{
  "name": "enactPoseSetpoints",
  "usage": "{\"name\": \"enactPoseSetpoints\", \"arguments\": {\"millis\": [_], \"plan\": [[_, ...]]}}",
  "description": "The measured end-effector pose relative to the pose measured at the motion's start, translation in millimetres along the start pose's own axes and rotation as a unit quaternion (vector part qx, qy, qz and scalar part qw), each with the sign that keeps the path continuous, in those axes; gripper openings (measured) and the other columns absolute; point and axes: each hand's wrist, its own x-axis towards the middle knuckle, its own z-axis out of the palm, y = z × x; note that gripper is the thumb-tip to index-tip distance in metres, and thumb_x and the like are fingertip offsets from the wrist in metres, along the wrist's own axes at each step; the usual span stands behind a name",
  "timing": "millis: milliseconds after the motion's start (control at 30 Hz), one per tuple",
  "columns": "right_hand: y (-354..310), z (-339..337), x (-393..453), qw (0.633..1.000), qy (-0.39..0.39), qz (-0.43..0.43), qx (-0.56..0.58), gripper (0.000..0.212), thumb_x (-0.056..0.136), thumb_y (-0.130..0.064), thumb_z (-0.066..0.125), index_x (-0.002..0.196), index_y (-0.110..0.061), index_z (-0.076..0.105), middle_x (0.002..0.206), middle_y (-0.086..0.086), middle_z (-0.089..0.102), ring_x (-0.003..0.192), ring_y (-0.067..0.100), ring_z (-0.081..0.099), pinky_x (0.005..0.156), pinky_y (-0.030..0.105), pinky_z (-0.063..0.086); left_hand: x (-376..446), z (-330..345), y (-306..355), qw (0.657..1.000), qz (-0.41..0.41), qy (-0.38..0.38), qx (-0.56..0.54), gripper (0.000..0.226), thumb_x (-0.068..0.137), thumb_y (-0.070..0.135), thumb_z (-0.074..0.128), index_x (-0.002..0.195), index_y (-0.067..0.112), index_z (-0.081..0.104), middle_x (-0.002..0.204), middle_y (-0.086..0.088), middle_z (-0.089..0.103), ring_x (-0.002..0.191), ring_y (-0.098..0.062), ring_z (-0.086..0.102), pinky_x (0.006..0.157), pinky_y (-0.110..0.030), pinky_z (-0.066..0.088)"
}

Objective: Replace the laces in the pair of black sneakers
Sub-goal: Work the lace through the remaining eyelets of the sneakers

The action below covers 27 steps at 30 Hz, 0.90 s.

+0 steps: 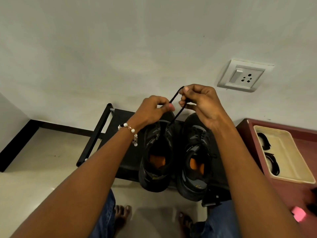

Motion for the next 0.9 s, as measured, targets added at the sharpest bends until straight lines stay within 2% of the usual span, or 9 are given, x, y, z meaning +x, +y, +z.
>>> {"name": "enactPoseSetpoints", "arguments": {"millis": [200,333,400,467,567,667,767,833,900], "plan": [[19.9,-24.7,5.8,0.968,0.209,0.141,0.024,0.017,0.096,-0.007,0.053,0.082,-0.002,0.062,0.067,0.01,0.055,0.057,0.022,0.056,0.068,0.041,0.058,4.8,-24.7,-8.5,0.988,-0.024,0.12,-0.096,0.013,0.091,0.024,0.065,0.079,0.02,0.071,0.078,-0.002,0.07,0.063,-0.006,0.058,0.067,-0.024,0.051],[33.5,-24.6,3.8,0.904,0.108,0.123,-0.394,0.027,0.092,-0.019,0.064,0.109,0.002,0.067,0.112,0.018,0.067,0.097,0.026,0.064,0.087,0.035,0.052,3.3,-25.5,-6.4,0.985,0.006,0.138,-0.103,0.01,0.089,0.025,0.067,0.084,0.019,0.073,0.079,0.005,0.071,0.073,-0.004,0.063,0.067,-0.021,0.049],[28.2,-11.9,1.2,0.899,0.025,0.023,-0.436,0.048,0.088,-0.025,0.071,0.131,-0.008,0.058,0.134,0.009,0.058,0.123,0.023,0.053,0.104,0.032,0.04,1.4,-19.6,1.2,0.991,0.038,0.096,-0.083,0.009,0.089,0.023,0.068,0.085,0.017,0.073,0.076,0.01,0.07,0.071,0.0,0.063,0.067,-0.017,0.048],[19.1,2.9,-1.1,0.935,-0.031,-0.04,-0.35,0.047,0.085,-0.028,0.074,0.129,-0.017,0.061,0.129,0.0,0.063,0.12,0.014,0.057,0.104,0.031,0.043,2.1,-13.5,5.8,0.994,0.075,0.06,-0.05,0.01,0.089,0.024,0.068,0.087,0.015,0.074,0.078,0.006,0.072,0.077,-0.004,0.067,0.076,-0.022,0.052],[17.1,13.3,1.2,0.967,-0.035,-0.042,-0.25,0.015,0.087,-0.017,0.071,0.101,-0.012,0.073,0.087,0.002,0.075,0.081,0.01,0.071,0.079,0.024,0.056,3.5,-12.6,6.5,0.995,0.086,0.039,-0.038,0.012,0.088,0.025,0.068,0.088,0.015,0.075,0.08,0.004,0.073,0.082,-0.009,0.069,0.081,-0.025,0.053],[25.3,8.2,3.8,0.982,0.051,-0.004,-0.184,0.01,0.092,-0.013,0.065,0.088,-0.006,0.072,0.07,0.007,0.072,0.061,0.017,0.07,0.06,0.023,0.052,5.0,-22.3,0.8,0.997,0.056,0.055,-0.024,0.013,0.088,0.026,0.069,0.091,0.015,0.076,0.078,0.008,0.071,0.073,0.0,0.062,0.069,-0.014,0.046],[36.2,-7.5,6.8,0.979,0.168,0.08,-0.086,0.018,0.096,-0.013,0.059,0.083,-0.004,0.068,0.069,0.011,0.068,0.058,0.023,0.067,0.065,0.041,0.057,4.9,-34.7,-9.5,0.996,0.029,0.08,0.02,0.017,0.091,0.025,0.065,0.093,0.012,0.077,0.08,0.002,0.07,0.064,0.003,0.054,0.058,-0.006,0.037],[43.4,-17.2,10.9,0.962,0.202,0.107,-0.147,0.021,0.096,-0.016,0.059,0.083,-0.001,0.067,0.072,0.013,0.069,0.064,0.026,0.068,0.072,0.046,0.059,3.8,-39.3,-13.6,0.995,0.018,0.088,0.038,0.017,0.091,0.025,0.065,0.092,0.012,0.076,0.076,0.003,0.067,0.057,0.007,0.052,0.054,-0.004,0.035],[46.3,-20.6,13.9,0.911,0.148,0.089,-0.374,0.022,0.093,-0.021,0.063,0.1,-0.001,0.068,0.094,0.017,0.07,0.092,0.032,0.068,0.084,0.041,0.054,3.7,-37.0,-12.8,0.995,0.01,0.092,0.032,0.016,0.091,0.026,0.066,0.091,0.014,0.076,0.082,0.003,0.07,0.068,0.006,0.058,0.061,-0.004,0.039]]}}
